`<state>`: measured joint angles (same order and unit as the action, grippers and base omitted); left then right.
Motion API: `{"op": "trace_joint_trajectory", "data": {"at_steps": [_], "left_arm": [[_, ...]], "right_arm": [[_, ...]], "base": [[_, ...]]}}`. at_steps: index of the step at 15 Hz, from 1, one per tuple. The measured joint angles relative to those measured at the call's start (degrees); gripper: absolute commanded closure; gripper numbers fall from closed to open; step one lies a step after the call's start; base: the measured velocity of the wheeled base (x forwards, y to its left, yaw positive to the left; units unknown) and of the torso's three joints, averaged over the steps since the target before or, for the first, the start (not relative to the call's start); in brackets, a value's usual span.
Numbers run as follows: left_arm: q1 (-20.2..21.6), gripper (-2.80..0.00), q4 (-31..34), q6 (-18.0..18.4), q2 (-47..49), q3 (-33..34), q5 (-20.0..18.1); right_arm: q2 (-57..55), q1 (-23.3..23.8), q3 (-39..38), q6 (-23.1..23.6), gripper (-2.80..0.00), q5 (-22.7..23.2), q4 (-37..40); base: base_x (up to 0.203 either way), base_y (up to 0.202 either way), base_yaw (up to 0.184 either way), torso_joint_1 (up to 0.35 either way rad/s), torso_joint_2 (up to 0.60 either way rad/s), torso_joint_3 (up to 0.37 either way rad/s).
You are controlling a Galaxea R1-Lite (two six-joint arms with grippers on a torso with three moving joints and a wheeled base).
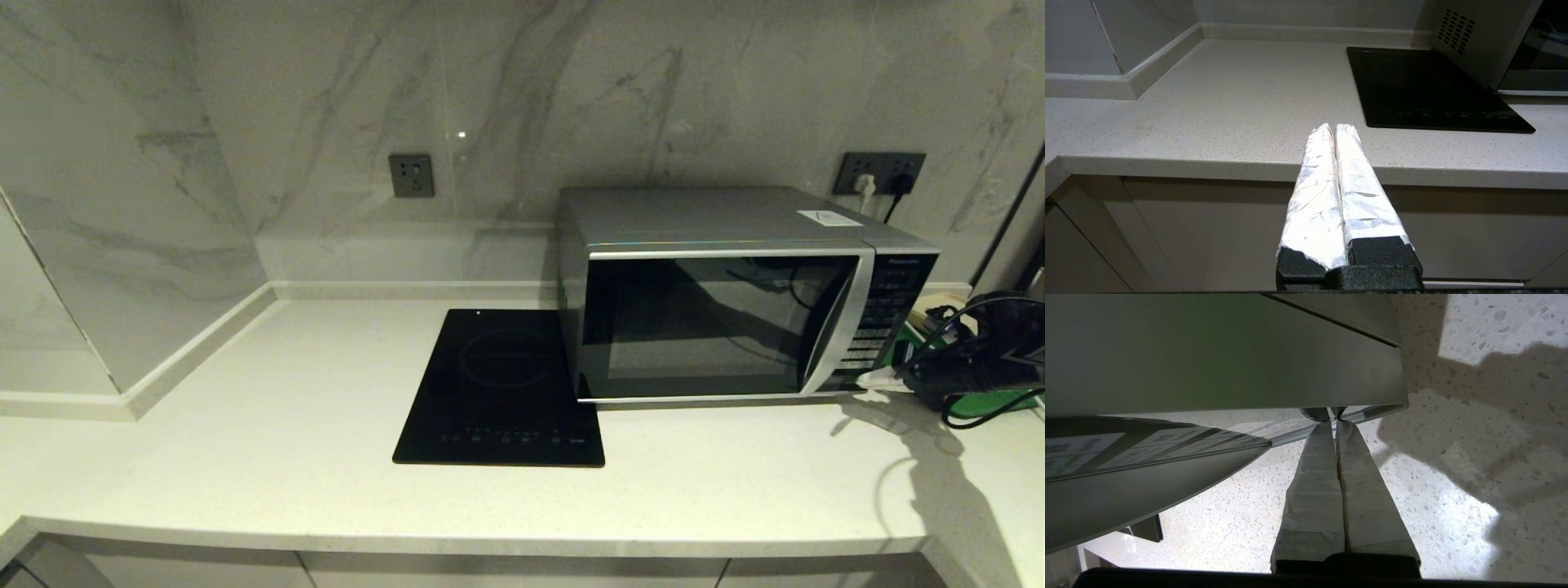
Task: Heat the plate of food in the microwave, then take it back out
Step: Open the microwave oven
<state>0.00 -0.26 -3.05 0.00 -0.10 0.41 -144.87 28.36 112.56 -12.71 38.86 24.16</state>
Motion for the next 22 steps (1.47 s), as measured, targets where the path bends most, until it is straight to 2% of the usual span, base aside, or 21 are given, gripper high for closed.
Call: {"op": "trace_joint_trajectory", "data": {"at_steps": [3, 6, 10, 13, 15, 17, 19, 22], "left_arm": [[0.0, 0.0, 0.02, 0.0, 0.0, 0.0, 0.02], [0.0, 0.0, -0.01, 0.0, 0.0, 0.0, 0.01], [-0.02, 0.0, 0.04, 0.0, 0.0, 0.0, 0.0], [0.0, 0.0, 0.02, 0.0, 0.0, 0.0, 0.02], [0.0, 0.0, 0.02, 0.0, 0.0, 0.0, 0.0], [0.0, 0.0, 0.02, 0.0, 0.0, 0.0, 0.0], [0.0, 0.0, 0.02, -0.01, 0.0, 0.0, 0.02], [0.0, 0.0, 0.02, -0.01, 0.0, 0.0, 0.02]], "right_arm": [[1.43, 0.77, -1.69, 1.82, 0.0, -0.15, 4.6], [5.46, 3.54, -9.04, 8.99, 0.0, -0.02, 10.72], [16.02, 6.05, -19.33, 14.52, 0.0, 1.24, 11.99], [27.04, 5.69, -22.09, 16.03, 0.0, 0.84, 13.19], [34.76, 2.53, -18.86, 16.3, 0.0, -0.97, 17.43], [40.5, -2.05, -10.67, 16.18, 0.0, -2.89, 24.97], [44.67, -7.99, -2.45, 15.04, 0.0, -5.14, 33.41], [49.96, -19.96, 1.21, 12.74, 0.0, -13.29, 39.01]], "base": [[0.0, 0.0, 0.0, 0.0, 0.0, 0.0], [0.0, 0.0, 0.0, 0.0, 0.0, 0.0], [0.0, 0.0, 0.0, 0.0, 0.0, 0.0], [0.0, 0.0, 0.0, 0.0, 0.0, 0.0], [0.0, 0.0, 0.0, 0.0, 0.0, 0.0], [0.0, 0.0, 0.0, 0.0, 0.0, 0.0], [0.0, 0.0, 0.0, 0.0, 0.0, 0.0], [0.0, 0.0, 0.0, 0.0, 0.0, 0.0]]}}
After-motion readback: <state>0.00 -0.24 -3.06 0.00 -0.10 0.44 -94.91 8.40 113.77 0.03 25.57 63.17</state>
